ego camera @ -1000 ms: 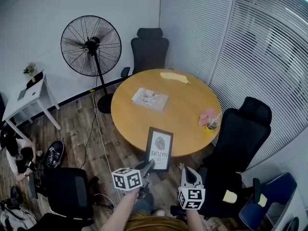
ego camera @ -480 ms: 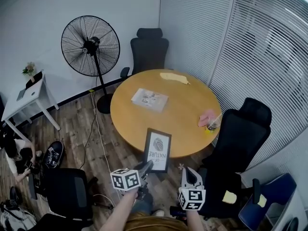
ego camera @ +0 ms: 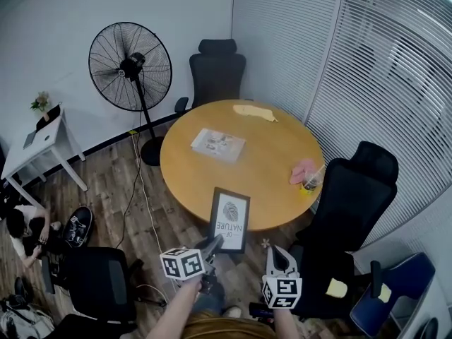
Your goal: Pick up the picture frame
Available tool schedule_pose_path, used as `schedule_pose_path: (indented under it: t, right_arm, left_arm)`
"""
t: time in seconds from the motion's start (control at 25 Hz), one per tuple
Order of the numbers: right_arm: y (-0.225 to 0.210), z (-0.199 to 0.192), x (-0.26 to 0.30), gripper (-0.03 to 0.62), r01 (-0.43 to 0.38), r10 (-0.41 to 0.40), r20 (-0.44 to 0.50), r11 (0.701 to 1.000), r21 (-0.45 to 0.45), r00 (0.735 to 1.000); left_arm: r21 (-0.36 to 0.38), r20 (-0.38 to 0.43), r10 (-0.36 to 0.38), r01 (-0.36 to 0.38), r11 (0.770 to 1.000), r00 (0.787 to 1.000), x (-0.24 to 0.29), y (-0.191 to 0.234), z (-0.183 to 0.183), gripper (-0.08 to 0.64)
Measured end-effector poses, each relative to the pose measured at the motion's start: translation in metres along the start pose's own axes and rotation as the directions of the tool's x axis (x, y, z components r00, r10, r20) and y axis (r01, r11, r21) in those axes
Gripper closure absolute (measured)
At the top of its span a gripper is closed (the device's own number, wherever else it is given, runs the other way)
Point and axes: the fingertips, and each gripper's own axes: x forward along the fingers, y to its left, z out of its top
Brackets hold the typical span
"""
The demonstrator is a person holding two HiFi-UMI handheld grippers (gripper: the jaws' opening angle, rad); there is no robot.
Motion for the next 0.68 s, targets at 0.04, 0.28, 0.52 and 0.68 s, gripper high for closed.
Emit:
schedule_pose_path:
  t: [0.04,0.28,0.52,0.68]
  right_arm:
    - [-0.001,-0.0003,-0.0002,0.58,0.002,-0.002,0.0,1.0,0.001,1.0]
    - [-0.0047,-0.0063,0.0003,0.58,0.001,-0.001,-0.01,1.0,0.011,1.0]
    - [-0.0041,-0.0054,-0.0001,0.58,0.0,0.0,-0.011,1.0,0.011,1.0]
    - [-0.0046,-0.0057,0.0014,0.58,-0.006,0.006,-0.014,1.0,0.015,1.0]
  left_arm:
    - [-0.001,-0.002,0.001,-0.001,1.0,1.0,0.0004,0.0003,-0.0004,0.515]
    - [-0.015,0.0,0.003,-0.003,1.0,1.0,0.0018,0.0018,-0.0034,0.515]
    - [-0.019,0.005,0.001,-0.001,1.0,1.0,0.0005,0.002,-0.0022,0.515]
    - [-0.022,0.005,0.008,-0.008,1.0,1.0,-0.0005,0.0032,-0.0015,0.515]
